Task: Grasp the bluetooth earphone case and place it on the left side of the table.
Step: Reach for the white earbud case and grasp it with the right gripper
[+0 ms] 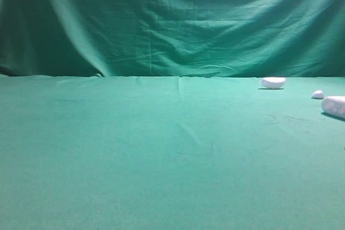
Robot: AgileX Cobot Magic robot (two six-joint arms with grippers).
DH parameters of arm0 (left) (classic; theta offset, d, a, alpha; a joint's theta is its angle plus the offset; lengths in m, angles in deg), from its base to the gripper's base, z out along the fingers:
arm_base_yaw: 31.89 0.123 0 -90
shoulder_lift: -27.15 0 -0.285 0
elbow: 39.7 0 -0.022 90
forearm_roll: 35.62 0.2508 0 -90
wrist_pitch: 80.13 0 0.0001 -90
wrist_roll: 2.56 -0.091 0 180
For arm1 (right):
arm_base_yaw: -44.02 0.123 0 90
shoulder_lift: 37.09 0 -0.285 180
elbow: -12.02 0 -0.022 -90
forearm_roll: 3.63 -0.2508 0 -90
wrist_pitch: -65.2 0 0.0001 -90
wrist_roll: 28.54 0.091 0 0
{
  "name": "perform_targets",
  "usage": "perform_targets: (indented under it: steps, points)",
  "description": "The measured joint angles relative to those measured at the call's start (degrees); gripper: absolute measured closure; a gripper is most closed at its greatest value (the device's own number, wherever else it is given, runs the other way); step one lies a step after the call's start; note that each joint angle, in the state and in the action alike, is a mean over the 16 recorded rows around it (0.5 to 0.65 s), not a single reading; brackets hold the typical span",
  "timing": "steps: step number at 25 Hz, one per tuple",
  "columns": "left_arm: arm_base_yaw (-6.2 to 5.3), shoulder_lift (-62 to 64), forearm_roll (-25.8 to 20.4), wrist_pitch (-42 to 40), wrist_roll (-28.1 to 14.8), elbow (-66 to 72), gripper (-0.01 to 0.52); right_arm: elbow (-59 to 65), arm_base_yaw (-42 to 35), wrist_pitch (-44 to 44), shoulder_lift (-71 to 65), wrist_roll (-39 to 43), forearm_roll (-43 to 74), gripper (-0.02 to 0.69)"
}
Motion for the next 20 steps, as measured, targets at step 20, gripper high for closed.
perform_targets:
  steps: [20]
  points:
    - [0.00,0.0,0.0,0.0,0.0,0.0,0.514,0.0,0.0,3.7,0.0,0.0,0.5,0.665]
